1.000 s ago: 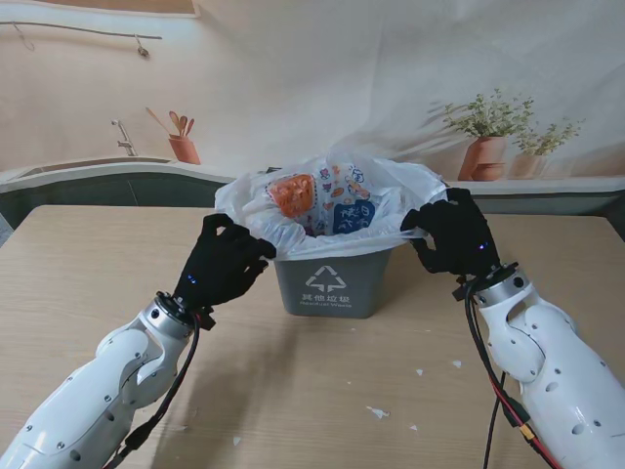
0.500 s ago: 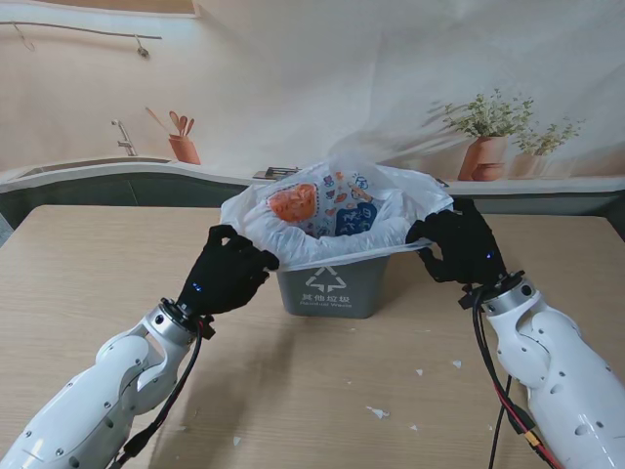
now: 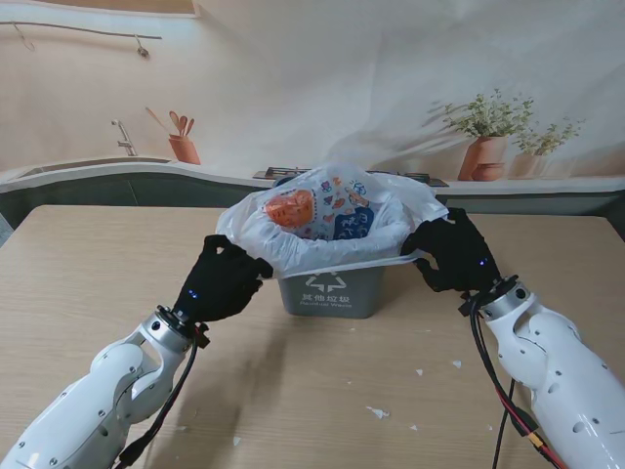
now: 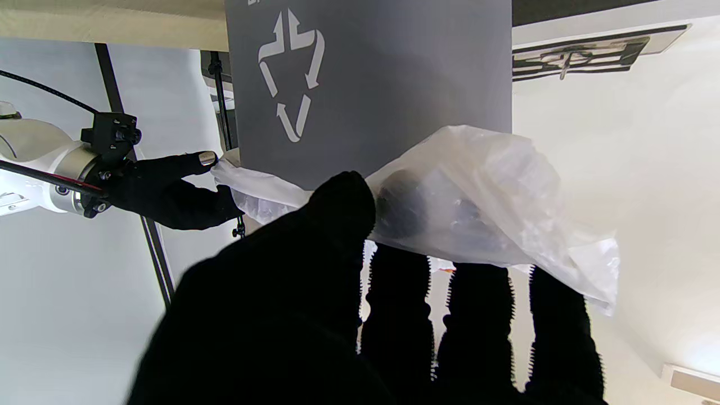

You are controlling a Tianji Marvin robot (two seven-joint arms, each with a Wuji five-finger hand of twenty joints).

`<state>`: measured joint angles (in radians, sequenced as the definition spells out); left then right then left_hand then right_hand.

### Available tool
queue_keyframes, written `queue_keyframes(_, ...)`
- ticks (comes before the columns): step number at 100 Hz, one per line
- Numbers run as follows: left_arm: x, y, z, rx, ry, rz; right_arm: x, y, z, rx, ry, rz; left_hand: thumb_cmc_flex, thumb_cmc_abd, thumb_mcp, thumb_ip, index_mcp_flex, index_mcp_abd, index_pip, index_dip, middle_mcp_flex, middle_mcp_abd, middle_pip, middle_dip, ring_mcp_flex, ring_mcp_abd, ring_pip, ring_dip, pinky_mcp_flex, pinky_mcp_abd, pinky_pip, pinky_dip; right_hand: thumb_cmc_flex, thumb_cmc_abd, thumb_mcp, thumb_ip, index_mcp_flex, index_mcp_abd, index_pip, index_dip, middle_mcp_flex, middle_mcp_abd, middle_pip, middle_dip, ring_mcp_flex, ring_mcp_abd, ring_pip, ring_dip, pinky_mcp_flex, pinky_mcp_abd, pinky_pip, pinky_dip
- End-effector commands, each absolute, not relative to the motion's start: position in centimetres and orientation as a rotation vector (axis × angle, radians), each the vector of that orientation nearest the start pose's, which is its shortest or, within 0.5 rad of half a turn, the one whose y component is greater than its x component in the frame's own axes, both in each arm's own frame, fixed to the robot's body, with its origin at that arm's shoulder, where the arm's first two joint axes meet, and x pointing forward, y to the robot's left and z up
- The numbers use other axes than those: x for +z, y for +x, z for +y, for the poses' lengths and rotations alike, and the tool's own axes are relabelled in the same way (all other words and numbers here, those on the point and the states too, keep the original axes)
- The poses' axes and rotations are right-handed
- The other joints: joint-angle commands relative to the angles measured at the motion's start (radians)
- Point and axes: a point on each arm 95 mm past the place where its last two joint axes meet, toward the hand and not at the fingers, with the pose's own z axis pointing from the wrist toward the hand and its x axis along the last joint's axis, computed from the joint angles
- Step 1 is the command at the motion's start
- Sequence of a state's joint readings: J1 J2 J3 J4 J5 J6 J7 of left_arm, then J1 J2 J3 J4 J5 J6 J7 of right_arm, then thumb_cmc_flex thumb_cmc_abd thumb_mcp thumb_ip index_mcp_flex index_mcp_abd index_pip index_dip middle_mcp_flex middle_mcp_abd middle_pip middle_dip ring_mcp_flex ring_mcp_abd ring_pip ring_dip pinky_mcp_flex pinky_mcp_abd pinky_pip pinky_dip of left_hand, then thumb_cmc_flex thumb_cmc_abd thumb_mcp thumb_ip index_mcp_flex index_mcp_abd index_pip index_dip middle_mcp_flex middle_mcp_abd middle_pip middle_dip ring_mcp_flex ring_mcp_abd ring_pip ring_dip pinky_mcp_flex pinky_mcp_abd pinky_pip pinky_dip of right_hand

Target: Fit the garbage bag over the bin

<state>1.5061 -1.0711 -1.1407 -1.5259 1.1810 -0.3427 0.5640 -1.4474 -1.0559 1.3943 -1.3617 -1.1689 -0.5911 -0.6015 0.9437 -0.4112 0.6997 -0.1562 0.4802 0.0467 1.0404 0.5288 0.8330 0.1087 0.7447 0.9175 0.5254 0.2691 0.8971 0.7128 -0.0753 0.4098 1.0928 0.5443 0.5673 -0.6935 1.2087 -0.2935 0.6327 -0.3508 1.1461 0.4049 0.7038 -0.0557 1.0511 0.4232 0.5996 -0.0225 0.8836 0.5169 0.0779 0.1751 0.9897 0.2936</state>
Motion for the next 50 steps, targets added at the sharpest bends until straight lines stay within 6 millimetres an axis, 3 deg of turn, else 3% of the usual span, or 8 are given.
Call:
queue_keyframes(1,-30.1,39.0,-1.9,-1.886,-0.622,1.378,-27.9,42.5,-8.4,1.879,0.632,1.295,0.007,-0.003,0.034,-0.009,0.051,-0.024,0.097,0.018,0.020,0.016,0.024,0.024,-0.001,0.029,0.013,0.023,-0.010,0.029,-0.021,-0.010,0.028,-0.026,0.063,-0.024,0.048,-0.042,0.069,0.035,-0.032,0.018,-0.003,0.000,-0.030,0.072,-0.016,-0.011,-0.021,-0.017,-0.023,-0.018)
queue_keyframes(18,-30.1,39.1,-1.9,-1.876,-0.634,1.381,-28.3,42.5,-8.6,1.857,0.631,1.333,0.007,-0.003,0.035,-0.008,0.051,-0.024,0.098,0.018,0.021,0.015,0.024,0.025,-0.001,0.030,0.012,0.023,-0.010,0.029,-0.021,-0.010,-0.002,-0.030,0.056,-0.028,-0.022,-0.002,0.030,0.003,-0.076,0.010,-0.008,0.003,-0.060,0.070,-0.030,-0.014,-0.034,-0.019,-0.036,-0.018)
queue_keyframes(25,-30.2,39.1,-1.9,-1.874,-0.639,1.382,-28.5,42.5,-8.8,1.844,0.645,1.362,0.007,-0.003,0.035,-0.009,0.051,-0.022,0.097,0.017,0.021,0.015,0.023,0.025,-0.002,0.029,0.012,0.023,-0.010,0.029,-0.021,-0.010,-0.073,-0.038,0.029,-0.034,-0.071,0.029,0.003,-0.067,-0.117,0.001,-0.029,0.031,-0.091,0.073,-0.061,-0.025,-0.051,-0.019,-0.078,-0.014)
queue_keyframes(29,-30.2,39.1,-2.0,-1.872,-0.641,1.384,-28.6,42.4,-9.1,1.837,0.658,1.386,0.008,-0.003,0.035,-0.008,0.051,-0.021,0.097,0.017,0.021,0.015,0.023,0.025,-0.001,0.028,0.012,0.023,-0.010,0.029,-0.021,-0.010,-0.176,-0.016,0.012,0.021,-0.101,0.085,-0.082,-0.060,-0.155,0.000,-0.058,0.040,-0.116,0.075,-0.092,-0.038,-0.062,-0.015,-0.118,-0.008)
queue_keyframes(31,-30.2,39.2,-2.0,-1.872,-0.642,1.385,-28.6,42.4,-9.2,1.835,0.665,1.395,0.007,-0.003,0.034,-0.009,0.052,-0.021,0.097,0.017,0.021,0.015,0.023,0.025,-0.001,0.028,0.012,0.023,-0.010,0.029,-0.021,-0.010,-0.225,0.004,-0.005,0.096,-0.116,0.107,-0.136,-0.010,-0.178,-0.001,-0.073,0.040,-0.132,0.074,-0.110,-0.046,-0.067,-0.015,-0.145,0.001)
queue_keyframes(33,-30.2,39.2,-2.0,-1.872,-0.643,1.386,-28.7,42.4,-9.3,1.836,0.672,1.402,0.007,-0.003,0.034,-0.009,0.052,-0.022,0.097,0.017,0.021,0.015,0.023,0.025,-0.002,0.029,0.011,0.023,-0.010,0.029,-0.021,-0.009,-0.258,0.007,-0.037,0.131,-0.142,0.119,-0.183,0.045,-0.202,-0.002,-0.085,0.036,-0.146,0.073,-0.122,-0.052,-0.074,-0.014,-0.169,0.013)
queue_keyframes(50,-30.2,39.3,-1.9,-1.870,-0.639,1.388,-28.6,42.2,-9.9,1.898,0.719,1.412,0.009,-0.003,0.034,-0.008,0.053,-0.021,0.097,0.016,0.021,0.016,0.022,0.025,0.000,0.031,0.012,0.023,-0.010,0.029,-0.021,-0.009,-0.409,0.047,-0.266,0.133,-0.321,0.148,-0.292,0.008,-0.376,0.006,-0.176,-0.007,-0.251,0.076,-0.253,-0.116,-0.093,0.005,-0.343,0.031)
